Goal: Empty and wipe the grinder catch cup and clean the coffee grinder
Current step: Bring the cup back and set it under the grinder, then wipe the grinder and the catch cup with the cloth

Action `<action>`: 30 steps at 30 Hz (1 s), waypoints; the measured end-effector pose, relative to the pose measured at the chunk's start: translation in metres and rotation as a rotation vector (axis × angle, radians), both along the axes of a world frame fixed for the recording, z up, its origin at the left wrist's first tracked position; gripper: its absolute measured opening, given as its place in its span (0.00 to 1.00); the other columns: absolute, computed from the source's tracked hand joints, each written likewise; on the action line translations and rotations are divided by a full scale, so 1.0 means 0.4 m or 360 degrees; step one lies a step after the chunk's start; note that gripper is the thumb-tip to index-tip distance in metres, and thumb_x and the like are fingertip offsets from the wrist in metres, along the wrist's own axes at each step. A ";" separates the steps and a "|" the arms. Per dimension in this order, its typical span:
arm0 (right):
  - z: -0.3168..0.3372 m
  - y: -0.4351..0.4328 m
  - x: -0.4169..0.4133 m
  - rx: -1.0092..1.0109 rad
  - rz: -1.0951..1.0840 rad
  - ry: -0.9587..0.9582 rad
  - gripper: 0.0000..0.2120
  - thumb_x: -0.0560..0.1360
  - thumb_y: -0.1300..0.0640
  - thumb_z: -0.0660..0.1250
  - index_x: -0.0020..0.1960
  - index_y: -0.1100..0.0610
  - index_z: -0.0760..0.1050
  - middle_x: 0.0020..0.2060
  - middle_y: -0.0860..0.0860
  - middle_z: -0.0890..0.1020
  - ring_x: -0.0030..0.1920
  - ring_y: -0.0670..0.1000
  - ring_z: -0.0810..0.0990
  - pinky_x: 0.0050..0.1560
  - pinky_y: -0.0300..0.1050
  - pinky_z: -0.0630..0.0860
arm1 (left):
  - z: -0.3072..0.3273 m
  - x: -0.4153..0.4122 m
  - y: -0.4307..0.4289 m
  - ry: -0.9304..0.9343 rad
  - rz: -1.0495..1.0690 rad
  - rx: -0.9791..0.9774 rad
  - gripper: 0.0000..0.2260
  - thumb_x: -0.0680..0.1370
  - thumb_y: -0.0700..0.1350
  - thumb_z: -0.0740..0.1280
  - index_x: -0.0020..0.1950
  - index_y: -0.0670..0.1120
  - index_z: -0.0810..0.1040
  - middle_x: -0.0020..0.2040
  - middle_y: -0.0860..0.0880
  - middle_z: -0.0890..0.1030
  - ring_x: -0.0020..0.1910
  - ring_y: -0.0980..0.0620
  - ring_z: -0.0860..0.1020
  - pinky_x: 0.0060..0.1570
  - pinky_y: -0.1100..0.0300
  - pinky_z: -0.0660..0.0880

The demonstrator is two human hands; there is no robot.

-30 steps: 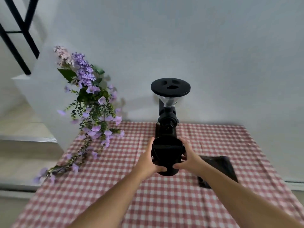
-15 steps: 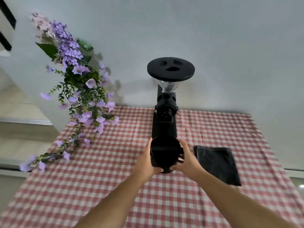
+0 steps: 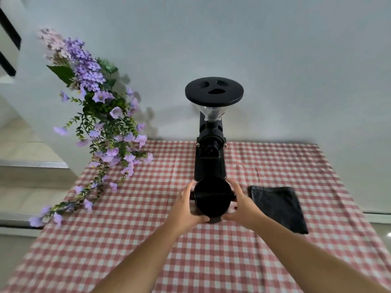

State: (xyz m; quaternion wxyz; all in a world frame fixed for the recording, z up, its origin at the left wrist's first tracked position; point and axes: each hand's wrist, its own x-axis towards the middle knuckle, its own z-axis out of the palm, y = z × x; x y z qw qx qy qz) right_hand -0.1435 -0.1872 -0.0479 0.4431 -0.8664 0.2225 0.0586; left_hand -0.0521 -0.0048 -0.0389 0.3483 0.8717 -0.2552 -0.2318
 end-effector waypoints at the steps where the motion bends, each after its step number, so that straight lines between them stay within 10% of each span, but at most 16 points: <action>1: 0.010 -0.004 -0.002 -0.0027 0.0021 0.0013 0.54 0.65 0.58 0.78 0.75 0.39 0.42 0.68 0.51 0.73 0.58 0.52 0.78 0.56 0.49 0.78 | 0.014 0.002 0.001 -0.0040 0.0004 0.0035 0.53 0.65 0.52 0.80 0.79 0.56 0.48 0.77 0.52 0.60 0.75 0.49 0.62 0.71 0.48 0.65; 16: 0.064 -0.264 -0.275 -0.0168 -0.0580 0.0131 0.29 0.74 0.55 0.70 0.71 0.50 0.63 0.67 0.52 0.72 0.64 0.52 0.73 0.60 0.47 0.75 | 0.055 -0.195 -0.382 -0.0313 -0.0693 0.0190 0.28 0.78 0.51 0.68 0.76 0.51 0.61 0.74 0.51 0.65 0.71 0.50 0.66 0.68 0.53 0.67; 26: -0.041 -0.337 -0.318 0.0110 -0.0753 0.0236 0.23 0.76 0.55 0.67 0.69 0.51 0.67 0.64 0.51 0.75 0.51 0.47 0.78 0.37 0.35 0.77 | -0.080 -0.233 -0.459 0.0071 -0.0075 0.0497 0.33 0.77 0.50 0.69 0.77 0.47 0.58 0.74 0.45 0.66 0.70 0.44 0.69 0.65 0.53 0.71; 30: -0.056 -0.351 -0.284 0.0480 -0.1099 0.0161 0.30 0.73 0.54 0.71 0.72 0.53 0.62 0.62 0.53 0.78 0.55 0.53 0.80 0.45 0.45 0.81 | -0.070 -0.226 -0.495 0.0486 0.0480 0.0257 0.29 0.75 0.45 0.73 0.73 0.46 0.64 0.67 0.45 0.74 0.62 0.44 0.75 0.51 0.57 0.75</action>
